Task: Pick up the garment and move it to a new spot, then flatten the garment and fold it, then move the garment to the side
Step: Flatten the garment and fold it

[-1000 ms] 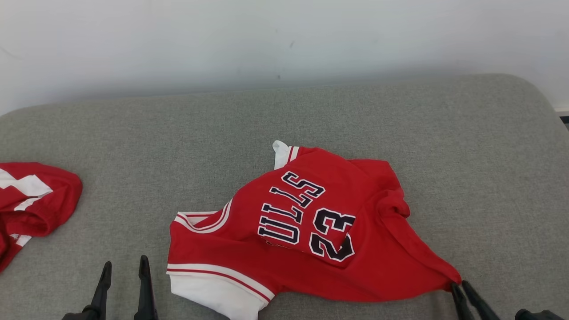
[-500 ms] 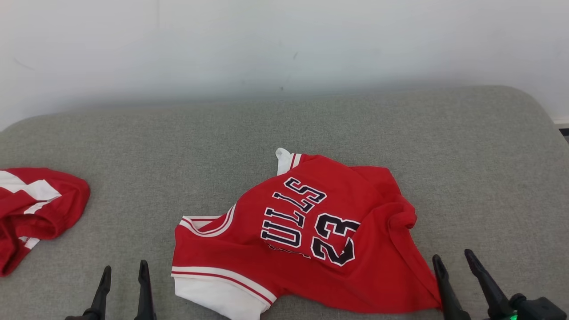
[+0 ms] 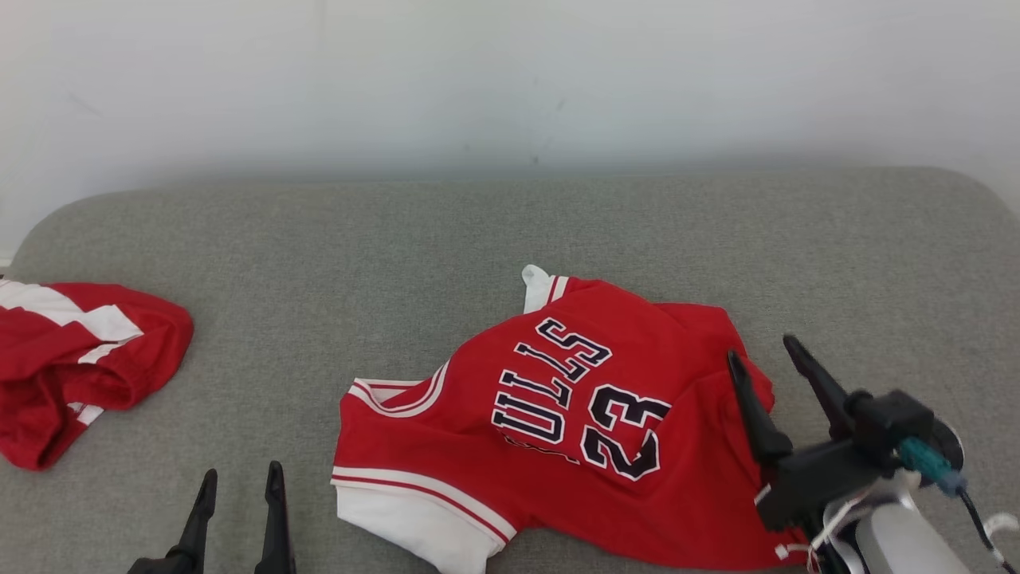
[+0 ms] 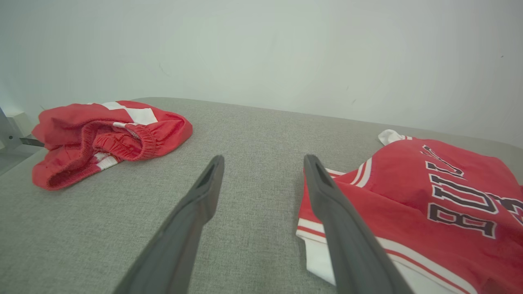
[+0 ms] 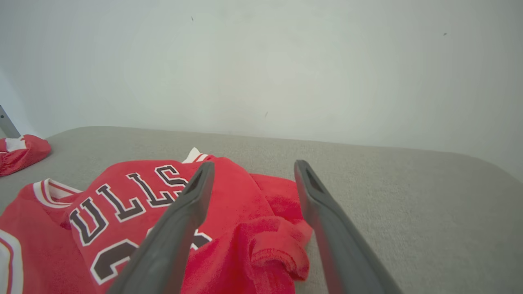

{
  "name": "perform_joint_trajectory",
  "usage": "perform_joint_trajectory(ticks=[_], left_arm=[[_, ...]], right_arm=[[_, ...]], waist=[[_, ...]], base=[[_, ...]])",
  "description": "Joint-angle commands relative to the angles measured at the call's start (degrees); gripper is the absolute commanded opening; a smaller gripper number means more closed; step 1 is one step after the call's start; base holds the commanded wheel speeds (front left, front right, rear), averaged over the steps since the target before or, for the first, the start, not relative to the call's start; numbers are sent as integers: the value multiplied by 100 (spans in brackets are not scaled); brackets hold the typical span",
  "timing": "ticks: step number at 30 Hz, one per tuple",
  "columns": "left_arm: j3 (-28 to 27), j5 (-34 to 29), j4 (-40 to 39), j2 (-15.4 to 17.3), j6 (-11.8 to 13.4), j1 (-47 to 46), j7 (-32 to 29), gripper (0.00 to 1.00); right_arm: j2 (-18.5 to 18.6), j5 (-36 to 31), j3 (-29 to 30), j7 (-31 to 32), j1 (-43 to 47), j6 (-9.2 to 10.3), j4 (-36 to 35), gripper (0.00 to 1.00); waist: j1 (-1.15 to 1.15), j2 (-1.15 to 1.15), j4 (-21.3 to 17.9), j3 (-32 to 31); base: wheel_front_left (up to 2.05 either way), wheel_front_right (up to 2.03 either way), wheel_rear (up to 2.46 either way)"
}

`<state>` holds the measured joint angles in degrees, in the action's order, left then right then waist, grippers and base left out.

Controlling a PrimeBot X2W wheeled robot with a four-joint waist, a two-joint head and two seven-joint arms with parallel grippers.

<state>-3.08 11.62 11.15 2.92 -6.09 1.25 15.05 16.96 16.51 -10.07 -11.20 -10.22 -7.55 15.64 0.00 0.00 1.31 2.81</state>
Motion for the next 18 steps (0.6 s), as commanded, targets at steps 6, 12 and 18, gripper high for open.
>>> perform_joint_trajectory(ticks=[6,12,18], left_arm=[[216,59,41,-5,-30,-242,19,100],[397,204,71,-3,41,-382,19,100],[416,263,121,-5,42,-393,19,100]], right_arm=[[211,-95,-337,437,-1589,13,1083,100],[481,109,-454,852,-2431,13,2390,100],[594,303,-483,1104,-2734,13,3334,100]], waist=[[0,0,477,218],[0,0,828,353],[0,0,953,417]], base=[[0,0,0],[0,0,0],[0,0,0]])
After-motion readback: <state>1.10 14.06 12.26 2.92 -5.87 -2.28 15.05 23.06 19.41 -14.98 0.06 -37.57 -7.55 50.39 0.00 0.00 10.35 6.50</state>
